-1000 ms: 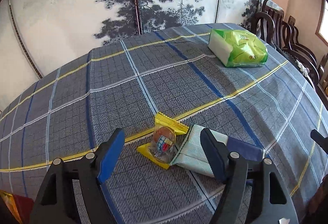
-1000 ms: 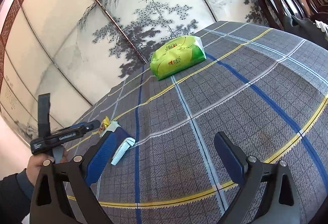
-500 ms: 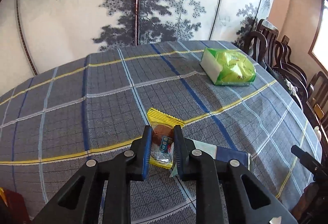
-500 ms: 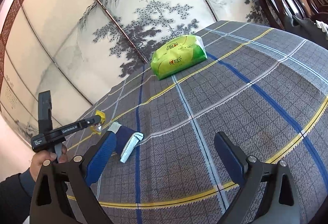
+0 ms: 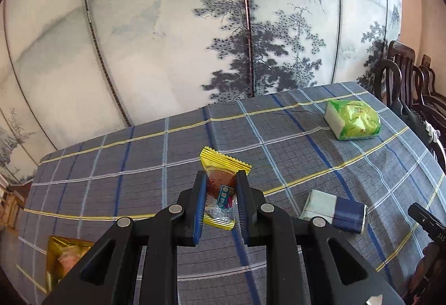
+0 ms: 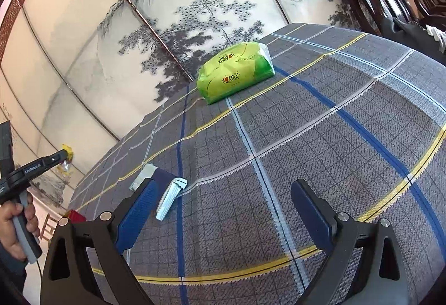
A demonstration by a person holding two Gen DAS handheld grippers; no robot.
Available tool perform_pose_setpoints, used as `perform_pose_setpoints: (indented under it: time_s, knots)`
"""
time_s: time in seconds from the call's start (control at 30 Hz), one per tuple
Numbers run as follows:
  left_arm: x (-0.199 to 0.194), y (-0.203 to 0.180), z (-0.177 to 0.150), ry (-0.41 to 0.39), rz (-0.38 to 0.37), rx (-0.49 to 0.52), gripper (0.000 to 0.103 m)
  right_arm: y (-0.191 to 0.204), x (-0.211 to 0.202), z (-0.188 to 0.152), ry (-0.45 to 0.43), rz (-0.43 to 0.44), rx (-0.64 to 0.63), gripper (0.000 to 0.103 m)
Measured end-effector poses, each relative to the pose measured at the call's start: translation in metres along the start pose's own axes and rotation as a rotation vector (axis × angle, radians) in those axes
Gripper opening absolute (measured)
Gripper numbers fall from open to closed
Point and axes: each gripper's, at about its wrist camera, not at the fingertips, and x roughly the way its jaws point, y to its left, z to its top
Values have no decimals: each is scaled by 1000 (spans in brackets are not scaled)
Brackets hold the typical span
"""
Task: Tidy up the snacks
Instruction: 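Lift the yellow candy with the left tool and carry it over the tin, then lower the yellow candy into the tin and open the left tool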
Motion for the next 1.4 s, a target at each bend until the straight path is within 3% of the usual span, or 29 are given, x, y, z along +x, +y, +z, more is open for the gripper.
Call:
perform_pose_setpoints:
  time_s: [0.2, 0.73, 0.97, 1.4]
  knots:
    - [-27, 45, -5, -27, 85, -19, 18, 0, 6, -1, 34, -25, -5, 96]
    - [-69, 165, -47, -33, 203, -106, 18, -1, 9, -2, 60, -54, -10, 97]
    - [-73, 208, -76, 15, 231, -153, 18, 0, 10, -2, 60, -52, -10, 97]
    - [-55, 250, -142, 147, 226, -236, 18, 1, 11, -2, 63, -44, -13, 97]
